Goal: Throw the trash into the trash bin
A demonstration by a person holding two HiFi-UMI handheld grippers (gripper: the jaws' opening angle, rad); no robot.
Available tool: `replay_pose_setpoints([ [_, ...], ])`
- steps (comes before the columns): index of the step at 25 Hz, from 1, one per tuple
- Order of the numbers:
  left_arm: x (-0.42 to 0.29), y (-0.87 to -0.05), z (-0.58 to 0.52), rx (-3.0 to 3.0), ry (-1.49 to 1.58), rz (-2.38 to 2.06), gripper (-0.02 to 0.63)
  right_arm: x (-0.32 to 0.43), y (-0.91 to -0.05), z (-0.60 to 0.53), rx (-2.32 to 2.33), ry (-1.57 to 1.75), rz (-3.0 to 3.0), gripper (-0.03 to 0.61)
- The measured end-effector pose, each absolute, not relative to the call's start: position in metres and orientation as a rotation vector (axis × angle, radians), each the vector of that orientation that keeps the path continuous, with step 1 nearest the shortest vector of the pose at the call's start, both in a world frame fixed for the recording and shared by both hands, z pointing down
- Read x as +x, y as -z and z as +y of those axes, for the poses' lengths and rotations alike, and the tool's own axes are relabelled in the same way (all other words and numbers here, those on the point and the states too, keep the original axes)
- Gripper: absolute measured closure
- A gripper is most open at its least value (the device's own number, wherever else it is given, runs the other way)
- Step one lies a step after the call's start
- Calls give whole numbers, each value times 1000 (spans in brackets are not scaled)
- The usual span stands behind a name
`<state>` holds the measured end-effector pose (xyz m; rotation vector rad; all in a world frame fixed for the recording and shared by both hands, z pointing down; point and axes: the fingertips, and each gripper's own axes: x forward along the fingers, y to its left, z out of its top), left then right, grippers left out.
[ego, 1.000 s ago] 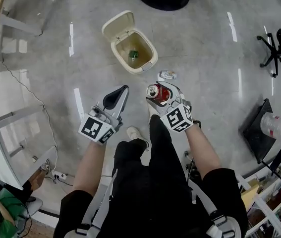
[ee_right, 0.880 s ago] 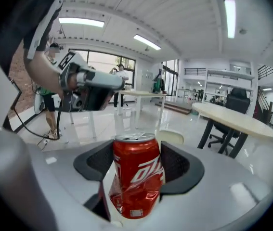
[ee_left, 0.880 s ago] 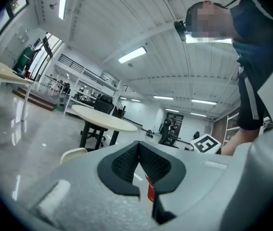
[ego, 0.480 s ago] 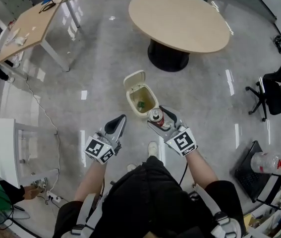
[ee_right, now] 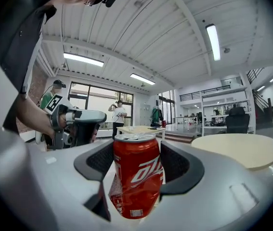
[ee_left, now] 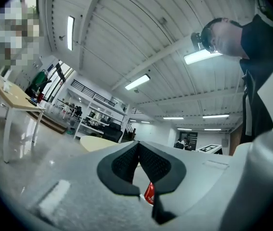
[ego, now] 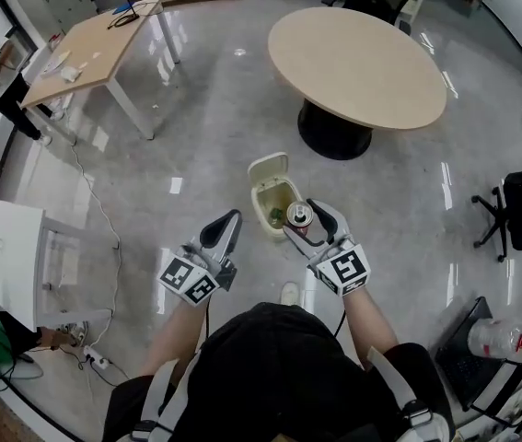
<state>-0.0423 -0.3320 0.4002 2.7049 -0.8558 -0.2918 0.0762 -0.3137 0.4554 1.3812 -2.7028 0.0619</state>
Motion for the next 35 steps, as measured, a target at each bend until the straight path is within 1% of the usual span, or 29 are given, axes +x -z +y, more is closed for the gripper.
replay_pose_setpoints([
  [7,-31,-425,-360,2644,236,-996,613,100,-463,-337,1438,-103,-2732,275],
  [12,2,-436,-375,2678,199,-897,613,120,-483,-359,1497,-178,-2676,275],
  [18,-2,-455,-428,2702,152,-807,613,115,-501,-410,1568,-236,-2605,275],
  [25,-12,-484,-492,2719,87,-677,613,103,-543,-470,1629,-326,-2474,275],
  [29,-6,-509,-511,2717,12,-588,613,95,-561,-490,1650,-351,-2425,275],
  [35,6,-542,-525,2662,-87,-554,613,94,-611,-502,1611,-421,-2362,275],
])
